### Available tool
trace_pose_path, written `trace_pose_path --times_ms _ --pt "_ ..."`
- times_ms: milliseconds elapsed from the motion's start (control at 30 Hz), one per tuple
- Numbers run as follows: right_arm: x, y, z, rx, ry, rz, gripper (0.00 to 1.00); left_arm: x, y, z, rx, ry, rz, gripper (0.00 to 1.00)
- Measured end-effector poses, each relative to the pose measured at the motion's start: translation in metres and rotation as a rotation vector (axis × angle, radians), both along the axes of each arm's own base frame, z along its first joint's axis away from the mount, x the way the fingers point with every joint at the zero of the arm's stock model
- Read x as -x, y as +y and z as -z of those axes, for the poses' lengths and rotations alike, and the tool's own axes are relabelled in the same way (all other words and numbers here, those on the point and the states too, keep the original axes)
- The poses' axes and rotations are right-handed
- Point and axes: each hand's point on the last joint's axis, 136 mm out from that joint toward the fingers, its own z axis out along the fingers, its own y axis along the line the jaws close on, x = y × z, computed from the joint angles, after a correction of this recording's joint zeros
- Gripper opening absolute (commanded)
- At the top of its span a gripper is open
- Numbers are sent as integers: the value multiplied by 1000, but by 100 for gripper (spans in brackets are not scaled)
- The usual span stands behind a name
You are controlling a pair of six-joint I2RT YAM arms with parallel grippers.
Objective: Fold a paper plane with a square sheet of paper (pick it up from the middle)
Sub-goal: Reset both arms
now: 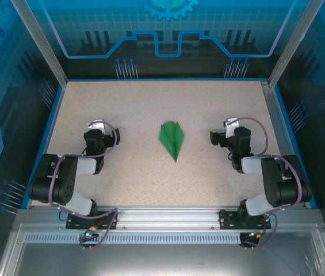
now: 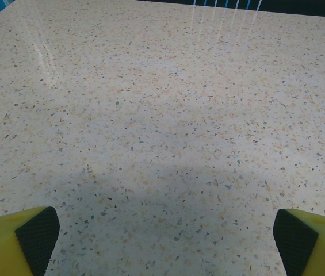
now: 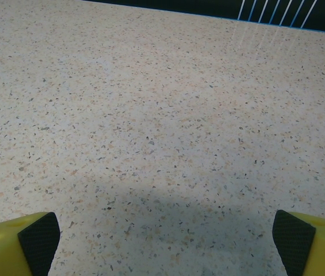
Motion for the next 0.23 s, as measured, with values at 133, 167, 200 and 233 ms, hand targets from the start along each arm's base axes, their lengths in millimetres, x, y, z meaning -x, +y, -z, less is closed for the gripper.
trace_pose_path --times_ms 133,167,200,233 --pt "0 0 0 0 0 0 99 0 0 0 0 0 0 99" --pt "0 0 0 0 0 0 99 0 0 0 0 0 0 99" --pt "0 0 0 0 0 0 99 0 0 0 0 0 0 99" --pt "0 0 0 0 0 -1 99 0 0 0 0 0 0 99"
